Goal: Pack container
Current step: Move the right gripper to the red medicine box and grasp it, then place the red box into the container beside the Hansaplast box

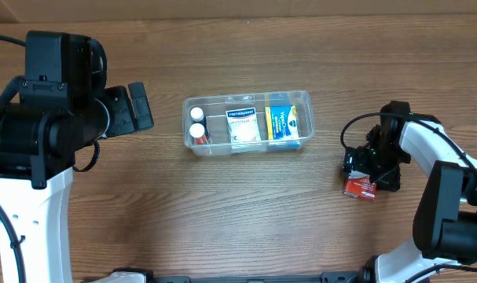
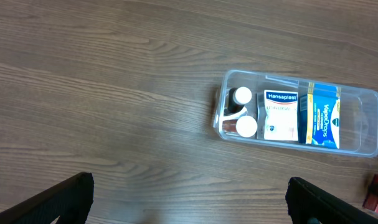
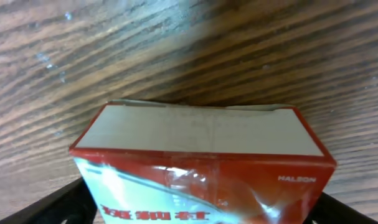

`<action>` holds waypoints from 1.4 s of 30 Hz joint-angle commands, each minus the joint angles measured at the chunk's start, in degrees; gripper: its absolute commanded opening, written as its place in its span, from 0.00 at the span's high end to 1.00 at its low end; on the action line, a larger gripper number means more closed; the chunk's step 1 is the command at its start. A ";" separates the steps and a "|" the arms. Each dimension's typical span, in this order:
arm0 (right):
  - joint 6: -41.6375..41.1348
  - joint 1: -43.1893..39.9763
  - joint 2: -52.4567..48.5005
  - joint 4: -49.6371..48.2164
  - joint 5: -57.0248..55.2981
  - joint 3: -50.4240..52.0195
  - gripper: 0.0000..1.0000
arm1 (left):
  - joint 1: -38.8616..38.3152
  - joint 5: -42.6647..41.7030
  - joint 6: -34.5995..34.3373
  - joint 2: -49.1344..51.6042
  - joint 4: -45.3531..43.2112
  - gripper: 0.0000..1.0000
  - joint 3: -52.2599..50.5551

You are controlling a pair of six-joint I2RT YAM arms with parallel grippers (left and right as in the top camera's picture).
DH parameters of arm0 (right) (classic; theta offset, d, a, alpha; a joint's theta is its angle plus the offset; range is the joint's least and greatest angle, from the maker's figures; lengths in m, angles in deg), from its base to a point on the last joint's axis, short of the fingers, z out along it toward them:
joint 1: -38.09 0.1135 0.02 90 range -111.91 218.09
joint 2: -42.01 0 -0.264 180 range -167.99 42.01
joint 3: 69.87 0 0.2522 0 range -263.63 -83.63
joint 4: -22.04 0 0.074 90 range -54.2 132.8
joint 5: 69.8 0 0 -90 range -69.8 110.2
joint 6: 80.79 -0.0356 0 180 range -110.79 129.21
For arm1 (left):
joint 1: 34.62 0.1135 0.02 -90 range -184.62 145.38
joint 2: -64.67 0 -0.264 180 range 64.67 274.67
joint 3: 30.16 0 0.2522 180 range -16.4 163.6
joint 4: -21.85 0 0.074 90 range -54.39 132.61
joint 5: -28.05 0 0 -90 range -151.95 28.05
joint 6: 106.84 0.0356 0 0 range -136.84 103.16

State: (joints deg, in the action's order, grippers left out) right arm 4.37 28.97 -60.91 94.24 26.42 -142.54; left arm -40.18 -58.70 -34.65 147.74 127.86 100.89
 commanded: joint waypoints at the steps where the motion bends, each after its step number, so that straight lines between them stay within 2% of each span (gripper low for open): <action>1: 0.57 0.11 -1.16 -1.14 1.40 0.48 0.20 | 0.31 0.15 1.09 0.09 0.07 0.00 -0.24; 3: 0.57 0.11 -1.16 -1.14 1.40 0.48 0.27 | 0.31 0.15 1.09 0.09 0.09 0.00 -0.24; 5: 0.57 0.11 -1.16 -1.14 1.40 0.46 0.30 | 0.31 0.15 1.09 0.09 0.09 0.00 -0.24; 11: 0.35 0.15 -0.90 0.63 1.90 -1.51 0.28 | 0.31 0.15 1.09 0.09 0.09 0.00 -0.24; 18: 0.39 4.13 5.68 11.69 8.35 -20.06 0.29 | 0.31 0.15 1.09 0.09 0.09 0.00 -0.24; 21: 0.85 11.45 8.59 14.40 8.44 -32.00 0.29 | 0.31 0.13 1.07 0.09 0.09 0.00 -0.24; 24: 0.83 19.96 8.72 11.91 7.08 -38.21 0.29 | 0.31 0.13 1.07 0.09 0.07 0.00 -0.24; 30: 0.17 30.67 4.59 6.60 1.92 -38.16 0.28 | 0.31 0.13 1.07 0.09 0.09 0.00 -0.24; 35: 0.22 31.50 -4.83 6.29 -0.22 -38.16 0.28 | 0.31 0.13 1.07 0.09 0.37 0.00 -0.24; 42: 0.22 31.50 -10.21 5.38 -0.22 -38.16 0.28 | 0.31 0.13 1.07 0.09 0.37 0.00 -0.24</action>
State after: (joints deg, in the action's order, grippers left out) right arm 4.74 60.61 -70.46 100.36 26.77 -180.31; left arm -40.18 -58.70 -34.65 147.74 128.21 100.87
